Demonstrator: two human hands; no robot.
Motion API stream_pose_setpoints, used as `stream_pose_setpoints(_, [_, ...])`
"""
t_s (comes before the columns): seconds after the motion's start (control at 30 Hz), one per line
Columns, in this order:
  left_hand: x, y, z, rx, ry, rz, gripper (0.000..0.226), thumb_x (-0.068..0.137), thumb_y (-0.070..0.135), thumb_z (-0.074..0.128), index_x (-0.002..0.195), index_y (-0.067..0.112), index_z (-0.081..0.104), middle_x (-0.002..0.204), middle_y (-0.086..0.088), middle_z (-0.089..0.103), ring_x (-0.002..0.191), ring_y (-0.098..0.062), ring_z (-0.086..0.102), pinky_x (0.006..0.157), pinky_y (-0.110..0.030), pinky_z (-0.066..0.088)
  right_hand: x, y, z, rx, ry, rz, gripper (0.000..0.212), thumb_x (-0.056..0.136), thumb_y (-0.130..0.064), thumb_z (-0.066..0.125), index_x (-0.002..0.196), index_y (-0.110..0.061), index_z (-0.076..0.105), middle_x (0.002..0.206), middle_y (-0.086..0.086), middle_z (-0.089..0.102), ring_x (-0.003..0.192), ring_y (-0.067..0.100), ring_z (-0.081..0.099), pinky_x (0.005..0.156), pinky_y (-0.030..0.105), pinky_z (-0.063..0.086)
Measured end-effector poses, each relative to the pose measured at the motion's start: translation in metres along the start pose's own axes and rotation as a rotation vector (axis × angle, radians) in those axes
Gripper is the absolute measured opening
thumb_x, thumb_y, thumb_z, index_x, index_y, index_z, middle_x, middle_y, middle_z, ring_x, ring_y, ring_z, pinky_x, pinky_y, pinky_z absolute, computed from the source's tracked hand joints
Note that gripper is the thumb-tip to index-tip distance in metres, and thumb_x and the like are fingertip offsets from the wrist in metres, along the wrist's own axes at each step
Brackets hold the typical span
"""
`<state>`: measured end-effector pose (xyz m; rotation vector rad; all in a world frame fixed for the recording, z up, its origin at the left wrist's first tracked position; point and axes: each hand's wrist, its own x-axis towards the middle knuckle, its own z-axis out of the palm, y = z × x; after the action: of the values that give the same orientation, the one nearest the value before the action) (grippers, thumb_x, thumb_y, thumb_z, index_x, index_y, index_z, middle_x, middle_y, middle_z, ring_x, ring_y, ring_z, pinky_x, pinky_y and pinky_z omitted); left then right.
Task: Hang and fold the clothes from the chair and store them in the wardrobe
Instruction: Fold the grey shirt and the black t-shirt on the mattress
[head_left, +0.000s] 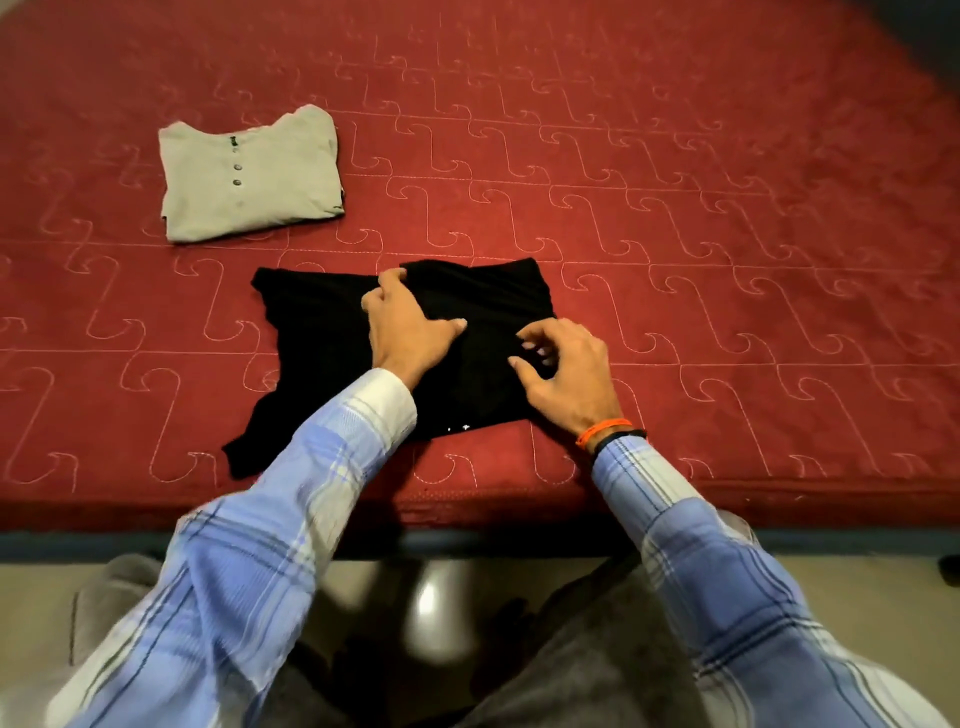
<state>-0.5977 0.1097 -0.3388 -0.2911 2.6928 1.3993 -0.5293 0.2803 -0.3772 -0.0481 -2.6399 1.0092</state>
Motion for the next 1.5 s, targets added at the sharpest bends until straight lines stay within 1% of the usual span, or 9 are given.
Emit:
stream_pose_setpoints(0.2, [-0.056, -0.014, -0.001, 0.183, -0.091, 0.038, 0.094, 0.070, 0.036, 0.086, 0.140, 0.006, 0.031, 0.140, -0.020, 0.040, 0.124, -0.035, 0.049, 0.103, -0.037, 0.040, -0.021, 0.011, -0.014, -0.278, -0.024, -0.080, 0.036, 0.073, -0.034, 0.070, 0.104, -0.017, 0.064, 0.107, -0.002, 0.060, 0.103, 0.020, 0.052, 0.088, 0.037, 0.045])
stream_pose_setpoints(0.37, [-0.060, -0.015, -0.002, 0.100, -0.118, 0.015, 0.079, 0.074, 0.014, 0.080, 0.139, 0.014, 0.035, 0.139, -0.018, 0.039, 0.113, -0.028, 0.053, 0.095, -0.028, 0.043, -0.031, 0.011, -0.026, -0.249, -0.181, -0.075, 0.054, 0.063, -0.010, 0.061, 0.117, -0.008, 0.062, 0.119, 0.005, 0.056, 0.109, 0.023, 0.049, 0.093, 0.035, 0.048])
stream_pose_setpoints(0.57, [-0.054, -0.032, -0.017, 0.174, -0.206, 0.058, 0.052, 0.071, 0.005, 0.070, 0.116, 0.030, 0.066, 0.124, -0.010, 0.059, 0.114, -0.027, 0.058, 0.098, -0.034, 0.051, -0.022, 0.010, -0.036, -0.337, -0.224, -0.053, 0.045, 0.061, 0.007, 0.055, 0.098, -0.012, 0.072, 0.103, 0.005, 0.066, 0.097, 0.029, 0.059, 0.087, 0.035, 0.049])
stream_pose_setpoints(0.73, [-0.054, -0.024, -0.011, 0.411, -0.137, 0.109, 0.051, 0.077, 0.028, 0.080, 0.123, 0.017, 0.062, 0.140, -0.014, 0.033, 0.117, -0.036, 0.053, 0.105, -0.034, 0.039, -0.010, -0.019, -0.040, -0.400, -0.128, 0.062, 0.029, 0.059, -0.020, 0.052, 0.076, -0.018, 0.075, 0.077, 0.000, 0.072, 0.075, 0.027, 0.063, 0.080, 0.034, 0.053])
stream_pose_setpoints(0.83, [-0.047, -0.003, -0.003, 0.475, 0.017, 0.395, 0.062, 0.078, 0.034, 0.079, 0.131, 0.012, 0.056, 0.144, -0.011, 0.033, 0.128, -0.035, 0.041, 0.109, -0.040, 0.035, 0.007, -0.017, -0.027, -0.415, -0.009, -0.056, 0.030, 0.078, -0.026, 0.051, 0.096, -0.015, 0.072, 0.096, 0.007, 0.069, 0.089, 0.030, 0.062, 0.080, 0.041, 0.050])
stream_pose_setpoints(0.9, [-0.032, 0.007, 0.006, 0.559, -0.056, 0.495, 0.083, 0.072, 0.039, 0.083, 0.141, 0.012, 0.046, 0.151, -0.008, 0.032, 0.136, -0.031, 0.034, 0.113, -0.038, 0.030, 0.023, -0.015, -0.014, -0.358, -0.050, -0.126, 0.036, 0.090, -0.028, 0.049, 0.116, -0.010, 0.064, 0.116, 0.010, 0.063, 0.105, 0.033, 0.057, 0.089, 0.043, 0.047])
stream_pose_setpoints(1.07, [0.004, -0.007, 0.024, 0.794, -0.404, 0.332, 0.136, 0.059, 0.054, 0.085, 0.155, 0.008, 0.000, 0.164, -0.003, -0.005, 0.151, -0.025, -0.006, 0.120, -0.050, -0.001, 0.049, 0.007, 0.011, -0.429, -0.449, -0.006, 0.077, 0.096, -0.059, 0.038, 0.154, -0.011, 0.020, 0.162, 0.006, 0.016, 0.149, 0.019, 0.016, 0.120, 0.037, 0.014])
stream_pose_setpoints(1.23, [0.024, -0.023, 0.021, 0.825, -0.466, 0.328, 0.150, 0.050, 0.072, 0.077, 0.154, 0.012, -0.013, 0.162, 0.002, -0.021, 0.149, -0.019, -0.018, 0.116, -0.055, -0.009, 0.058, 0.022, 0.017, -0.442, -0.536, 0.157, 0.107, 0.079, -0.085, 0.031, 0.156, -0.018, -0.002, 0.164, -0.004, -0.008, 0.150, 0.009, -0.006, 0.122, 0.044, -0.006])
stream_pose_setpoints(1.5, [0.024, -0.034, 0.023, 0.868, -0.403, 0.380, 0.156, 0.045, 0.083, 0.070, 0.152, 0.015, -0.020, 0.158, -0.008, -0.030, 0.147, -0.027, -0.025, 0.118, -0.055, -0.011, 0.062, 0.030, 0.025, -0.475, -0.441, 0.153, 0.142, 0.050, -0.103, 0.030, 0.156, -0.016, -0.006, 0.164, 0.001, -0.011, 0.150, 0.014, -0.008, 0.122, 0.045, -0.003])
